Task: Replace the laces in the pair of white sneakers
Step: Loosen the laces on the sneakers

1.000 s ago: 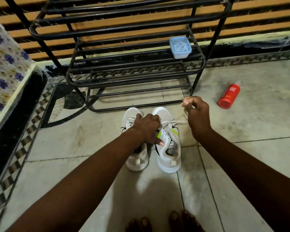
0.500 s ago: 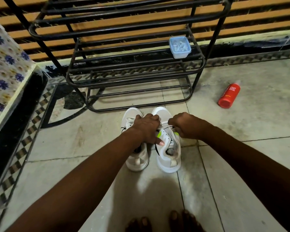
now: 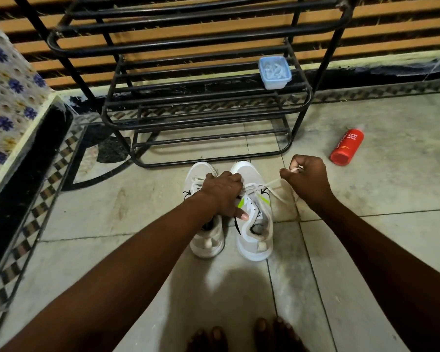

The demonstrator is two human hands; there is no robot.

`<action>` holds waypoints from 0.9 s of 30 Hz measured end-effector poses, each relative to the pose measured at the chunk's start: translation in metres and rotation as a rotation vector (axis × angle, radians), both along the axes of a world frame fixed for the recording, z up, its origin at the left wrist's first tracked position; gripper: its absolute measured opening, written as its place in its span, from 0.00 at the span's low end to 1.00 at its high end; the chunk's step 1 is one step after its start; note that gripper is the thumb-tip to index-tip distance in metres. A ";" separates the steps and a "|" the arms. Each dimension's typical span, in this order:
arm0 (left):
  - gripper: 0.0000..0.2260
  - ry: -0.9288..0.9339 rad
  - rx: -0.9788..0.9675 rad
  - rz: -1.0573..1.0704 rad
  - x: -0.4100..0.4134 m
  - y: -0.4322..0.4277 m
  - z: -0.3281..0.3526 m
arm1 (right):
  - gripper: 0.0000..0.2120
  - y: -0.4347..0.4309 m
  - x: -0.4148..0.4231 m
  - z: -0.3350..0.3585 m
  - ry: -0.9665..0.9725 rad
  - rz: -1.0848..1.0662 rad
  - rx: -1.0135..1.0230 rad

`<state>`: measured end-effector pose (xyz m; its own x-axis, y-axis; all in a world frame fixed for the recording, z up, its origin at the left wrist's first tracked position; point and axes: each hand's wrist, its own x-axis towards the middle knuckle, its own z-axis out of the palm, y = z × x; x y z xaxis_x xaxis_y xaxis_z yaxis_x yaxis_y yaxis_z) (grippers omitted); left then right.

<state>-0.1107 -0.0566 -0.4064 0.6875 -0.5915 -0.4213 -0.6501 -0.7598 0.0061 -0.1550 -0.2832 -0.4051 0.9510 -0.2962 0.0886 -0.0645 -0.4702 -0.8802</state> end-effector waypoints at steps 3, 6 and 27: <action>0.34 0.000 -0.004 -0.003 0.000 0.000 0.000 | 0.16 0.006 0.001 -0.004 -0.022 -0.094 0.165; 0.32 0.004 -0.002 -0.004 0.001 0.001 -0.001 | 0.15 0.014 0.002 -0.009 -0.044 -0.173 0.293; 0.37 -0.002 -0.005 0.010 -0.001 0.001 0.001 | 0.15 0.032 -0.002 -0.026 -0.118 -0.693 0.598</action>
<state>-0.1120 -0.0557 -0.4053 0.6942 -0.5866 -0.4171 -0.6425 -0.7663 0.0085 -0.1571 -0.2517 -0.4314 0.5387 -0.8235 -0.1778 -0.0564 0.1753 -0.9829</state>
